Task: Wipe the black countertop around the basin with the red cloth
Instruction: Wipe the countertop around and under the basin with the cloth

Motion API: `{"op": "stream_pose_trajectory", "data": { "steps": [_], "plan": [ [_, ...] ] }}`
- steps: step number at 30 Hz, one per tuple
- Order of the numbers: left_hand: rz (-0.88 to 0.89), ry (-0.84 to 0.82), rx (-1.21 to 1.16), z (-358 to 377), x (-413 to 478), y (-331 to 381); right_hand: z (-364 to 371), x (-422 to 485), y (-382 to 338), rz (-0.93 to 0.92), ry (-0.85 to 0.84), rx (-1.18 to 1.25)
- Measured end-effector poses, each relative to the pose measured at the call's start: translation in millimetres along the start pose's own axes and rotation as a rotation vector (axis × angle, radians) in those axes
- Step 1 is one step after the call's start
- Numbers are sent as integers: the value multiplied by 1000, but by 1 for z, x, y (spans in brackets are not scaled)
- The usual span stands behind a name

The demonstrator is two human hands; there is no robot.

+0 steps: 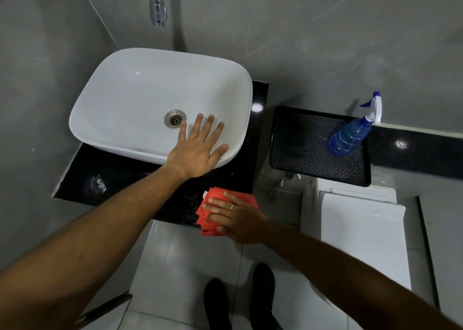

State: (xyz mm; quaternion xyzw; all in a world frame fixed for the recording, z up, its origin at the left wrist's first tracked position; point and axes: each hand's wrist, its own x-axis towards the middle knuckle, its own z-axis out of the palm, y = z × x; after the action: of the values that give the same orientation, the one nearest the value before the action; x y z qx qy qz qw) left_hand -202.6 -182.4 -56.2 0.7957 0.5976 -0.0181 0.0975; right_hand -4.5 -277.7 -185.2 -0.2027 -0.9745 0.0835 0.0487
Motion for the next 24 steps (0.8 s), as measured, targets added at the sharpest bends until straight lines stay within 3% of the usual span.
{"op": "stream_pose_trajectory", "data": {
  "steps": [9,17,24],
  "plan": [
    [-1,-25,18,-1,-1,1,-24,18,75,637,143,-7],
    [17,-25,13,-2,-1,2,-42,54,160,807,194,199],
    [43,47,-27,0,0,2,-69,104,245,1150,437,685]
  ]
}}
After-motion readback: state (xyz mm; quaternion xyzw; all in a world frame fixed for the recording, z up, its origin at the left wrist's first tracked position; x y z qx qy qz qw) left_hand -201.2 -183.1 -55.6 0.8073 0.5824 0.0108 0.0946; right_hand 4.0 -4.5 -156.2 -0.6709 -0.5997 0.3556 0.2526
